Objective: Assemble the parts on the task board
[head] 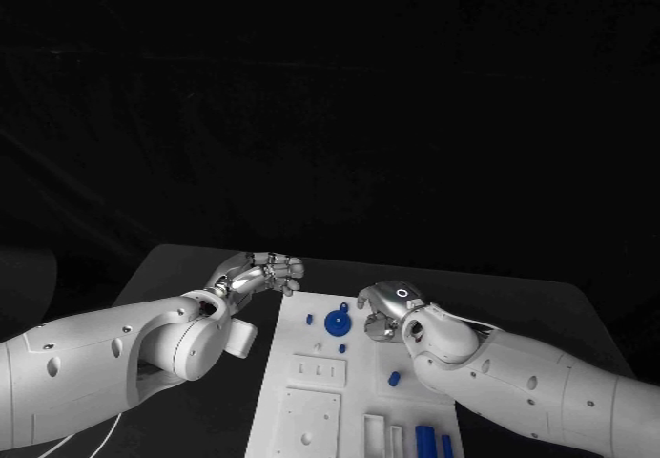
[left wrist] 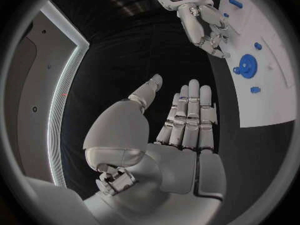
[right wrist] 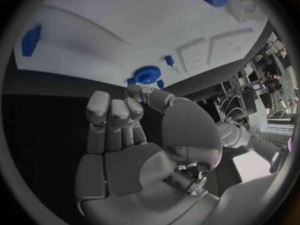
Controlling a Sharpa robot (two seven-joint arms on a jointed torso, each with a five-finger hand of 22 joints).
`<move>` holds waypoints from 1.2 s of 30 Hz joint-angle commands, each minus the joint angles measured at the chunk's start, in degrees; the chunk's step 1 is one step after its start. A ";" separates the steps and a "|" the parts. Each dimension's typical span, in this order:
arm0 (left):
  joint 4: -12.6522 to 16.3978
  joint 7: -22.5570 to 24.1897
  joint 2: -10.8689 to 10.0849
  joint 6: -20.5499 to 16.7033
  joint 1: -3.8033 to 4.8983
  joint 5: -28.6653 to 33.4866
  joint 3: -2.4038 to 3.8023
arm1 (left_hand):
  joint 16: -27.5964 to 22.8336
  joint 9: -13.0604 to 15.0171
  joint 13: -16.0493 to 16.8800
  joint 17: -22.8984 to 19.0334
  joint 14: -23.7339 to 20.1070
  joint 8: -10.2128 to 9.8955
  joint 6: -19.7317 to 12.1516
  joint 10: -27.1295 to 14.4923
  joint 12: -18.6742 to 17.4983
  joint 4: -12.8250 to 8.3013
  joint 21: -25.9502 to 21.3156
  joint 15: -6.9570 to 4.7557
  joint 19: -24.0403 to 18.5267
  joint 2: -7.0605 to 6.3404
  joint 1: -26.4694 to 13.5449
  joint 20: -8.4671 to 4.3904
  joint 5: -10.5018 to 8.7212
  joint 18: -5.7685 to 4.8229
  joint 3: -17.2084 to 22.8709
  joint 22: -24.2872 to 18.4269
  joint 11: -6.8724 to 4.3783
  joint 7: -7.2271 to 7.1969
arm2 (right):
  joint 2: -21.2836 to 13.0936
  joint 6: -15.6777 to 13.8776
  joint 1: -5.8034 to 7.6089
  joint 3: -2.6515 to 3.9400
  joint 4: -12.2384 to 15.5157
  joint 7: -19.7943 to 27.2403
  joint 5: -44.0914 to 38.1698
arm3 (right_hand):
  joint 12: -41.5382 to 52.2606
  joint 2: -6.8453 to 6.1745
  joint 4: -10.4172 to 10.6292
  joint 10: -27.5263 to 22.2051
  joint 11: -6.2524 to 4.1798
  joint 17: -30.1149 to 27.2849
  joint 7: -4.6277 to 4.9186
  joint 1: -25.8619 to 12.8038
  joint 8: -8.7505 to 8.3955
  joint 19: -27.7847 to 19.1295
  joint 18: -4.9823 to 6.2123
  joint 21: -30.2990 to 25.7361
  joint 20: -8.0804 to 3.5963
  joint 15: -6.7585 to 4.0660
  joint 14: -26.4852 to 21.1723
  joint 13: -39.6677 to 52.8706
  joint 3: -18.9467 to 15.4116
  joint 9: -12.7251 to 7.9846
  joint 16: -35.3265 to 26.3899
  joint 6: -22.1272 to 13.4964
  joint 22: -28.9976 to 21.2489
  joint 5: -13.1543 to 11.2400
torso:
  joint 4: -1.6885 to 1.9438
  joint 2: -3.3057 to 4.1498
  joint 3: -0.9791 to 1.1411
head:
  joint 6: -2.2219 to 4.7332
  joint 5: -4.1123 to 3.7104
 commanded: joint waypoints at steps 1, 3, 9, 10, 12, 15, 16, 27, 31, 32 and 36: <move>-0.33 0.56 0.20 0.34 0.08 -0.16 0.05 | -0.24 -0.08 -0.05 0.07 0.40 -0.19 -0.15 -0.39 -0.22 0.02 -0.32 0.14 -0.22 -0.22 0.09 0.02 0.10 0.59 -0.23 -0.08 0.05 0.54 | -2.42 -3.01 0.49 1.31 2.97 4.21 5.50 | 0.31 -1.86 0.41 0.11 0.58 0.04 0.64 0.40 0.27 0.71 3.35 0.12 -0.14 0.34 0.09 -0.09 -2.11 -0.05 -0.27 0.15 0.39 -3.11 | -0.37 -0.21 0.12 | 0.12 0.05; -0.92 0.62 0.43 0.62 0.08 -0.16 0.04 | -0.26 -0.07 -0.04 0.08 0.41 -0.18 -0.13 -0.35 -0.20 0.03 -0.32 0.14 -0.22 -0.21 0.09 0.03 0.10 0.59 -0.23 -0.08 0.05 0.53 | -4.51 -2.72 0.73 2.03 4.45 7.77 9.81 | 0.27 -3.79 1.11 0.03 0.88 0.04 0.97 0.05 0.50 0.85 3.35 0.08 -0.22 0.73 0.14 -0.18 -4.64 0.06 -0.30 0.47 0.30 -7.47 | -0.44 -0.38 0.14 | 0.31 -0.13; -2.45 0.84 0.87 0.90 0.03 -0.14 0.01 | -0.36 -0.04 0.03 0.18 0.41 -0.07 0.07 -0.09 -0.06 0.06 -0.32 0.16 -0.26 -0.12 0.03 0.05 0.05 0.56 -0.23 -0.08 0.09 0.48 | -9.53 -3.72 0.98 2.88 4.80 21.29 27.09 | 0.00 -6.43 3.27 -1.14 1.81 0.11 1.93 0.12 0.70 0.38 3.35 -0.32 -0.52 1.50 -0.05 -0.41 -11.91 0.15 -0.49 0.68 0.22 -15.78 | -1.45 -1.35 0.71 | 0.00 0.20; -2.66 0.89 0.88 1.05 0.02 -0.14 0.00 | -0.39 -0.04 0.05 0.21 0.42 -0.05 0.12 0.01 -0.01 0.05 -0.32 0.16 -0.27 -0.10 0.03 0.05 0.05 0.56 -0.23 -0.07 0.08 0.46 | -10.37 -3.60 0.98 3.13 4.35 23.23 27.94 | -0.11 -6.16 2.86 -1.54 1.92 0.17 2.03 0.82 0.59 0.21 3.35 -0.39 -0.66 1.58 -0.14 -0.51 -12.91 0.11 -0.49 0.50 0.24 -14.45 | -1.68 -1.50 0.84 | -0.05 0.22; -3.06 1.03 0.95 1.21 -0.02 -0.14 -0.02 | -0.42 -0.03 0.08 0.24 0.43 -0.02 0.17 0.13 0.04 0.04 -0.32 0.16 -0.28 -0.08 0.01 0.05 0.04 0.56 -0.24 -0.07 0.06 0.43 | -11.29 -3.01 0.97 3.17 3.16 25.19 29.11 | 0.15 -4.88 1.86 -2.02 2.01 0.40 2.17 0.69 0.59 -0.10 3.35 -0.38 -0.89 1.62 -0.39 -0.29 -16.66 0.16 -0.42 0.46 0.40 -11.91 | -2.03 -1.72 1.04 | -0.04 0.20; -3.62 1.12 1.21 1.46 -0.12 -0.14 -0.03 | -0.46 -0.03 0.10 0.27 0.42 0.00 0.21 0.23 0.08 0.04 -0.32 0.16 -0.30 -0.07 0.00 0.05 0.03 0.55 -0.24 -0.07 0.04 0.40 | -11.75 -1.36 0.73 3.17 -0.04 27.56 31.68 | -0.12 -4.72 1.28 -2.57 2.02 0.48 2.17 0.15 0.58 -0.46 3.35 -0.47 -0.86 1.67 -0.53 -0.60 -19.02 0.16 -0.49 0.52 0.47 -11.34 | -2.52 -2.09 1.42 | -0.31 0.33; -3.73 1.17 1.26 1.57 -0.19 -0.14 -0.04 | -0.47 -0.02 0.11 0.29 0.42 0.01 0.23 0.28 0.11 0.03 -0.32 0.17 -0.30 -0.05 0.01 0.05 0.03 0.55 -0.24 -0.07 0.02 0.39 | -11.97 -0.67 0.44 3.17 -1.01 28.17 32.18 | -0.32 -4.18 0.44 -3.02 1.99 0.52 2.14 0.12 0.58 -0.83 3.35 -0.58 -0.87 1.58 -0.68 -0.79 -20.87 0.17 -0.59 0.55 0.54 -11.04 | -2.68 -2.21 1.53 | -0.41 0.09; -4.60 1.39 1.76 2.22 -1.08 -0.14 -0.04 | -0.58 -0.01 0.20 0.38 0.41 0.06 0.35 0.68 0.28 0.00 -0.33 0.18 -0.37 -0.09 0.02 0.06 0.00 0.54 -0.28 -0.07 -0.01 0.32 | -10.24 0.68 -2.07 3.17 -10.39 30.44 33.32 | -1.10 -3.65 -1.54 -4.53 2.07 0.67 2.22 -0.06 0.05 -2.05 3.35 -1.02 -0.67 1.69 -1.12 -1.61 -26.04 -0.08 -1.04 0.00 0.70 -9.43 | -3.24 -2.84 2.79 | -1.67 -0.75; -4.75 1.40 1.82 2.32 -1.33 -0.14 -0.04 | -0.60 -0.02 0.20 0.39 0.40 0.06 0.35 0.70 0.29 -0.01 -0.33 0.18 -0.38 -0.10 0.02 0.06 0.00 0.54 -0.29 -0.07 -0.02 0.32 | -9.40 0.93 -3.08 3.17 -11.79 30.72 33.31 | -1.14 -3.64 -1.72 -4.72 2.06 0.68 2.22 0.33 -0.15 -2.23 3.35 -1.10 -0.67 1.67 -1.21 -1.64 -26.46 -0.17 -1.14 -0.31 0.72 -9.15 | -3.21 -2.87 3.05 | -2.24 -0.97; -4.79 1.42 1.85 2.35 -1.46 -0.14 -0.04 | -0.60 -0.02 0.20 0.39 0.40 0.06 0.35 0.71 0.29 -0.01 -0.33 0.18 -0.38 -0.10 0.02 0.06 -0.01 0.54 -0.29 -0.07 -0.02 0.32 | -9.20 0.94 -3.40 3.17 -12.08 30.77 33.31 | -1.15 -3.60 -1.74 -4.78 2.06 0.69 2.22 0.46 -0.19 -2.27 3.35 -1.12 -0.66 1.68 -1.24 -1.64 -26.55 -0.18 -1.17 -0.37 0.72 -9.01 | -3.21 -2.86 3.10 | -2.37 -0.97; -4.82 1.42 1.79 2.34 -1.61 -0.14 -0.04 | -0.62 -0.02 0.20 0.41 0.39 0.06 0.35 0.72 0.29 -0.01 -0.33 0.18 -0.39 -0.11 0.03 0.07 -0.01 0.54 -0.29 -0.07 -0.03 0.31 | -8.13 0.34 -4.59 3.17 -13.70 31.21 33.31 | -1.12 -3.47 -1.78 -4.88 2.06 0.72 2.23 0.82 -0.29 -2.36 3.35 -1.15 -0.65 1.68 -1.25 -1.66 -26.90 -0.23 -1.21 -0.50 0.74 -8.60 | -3.08 -2.85 3.49 | -2.69 -0.96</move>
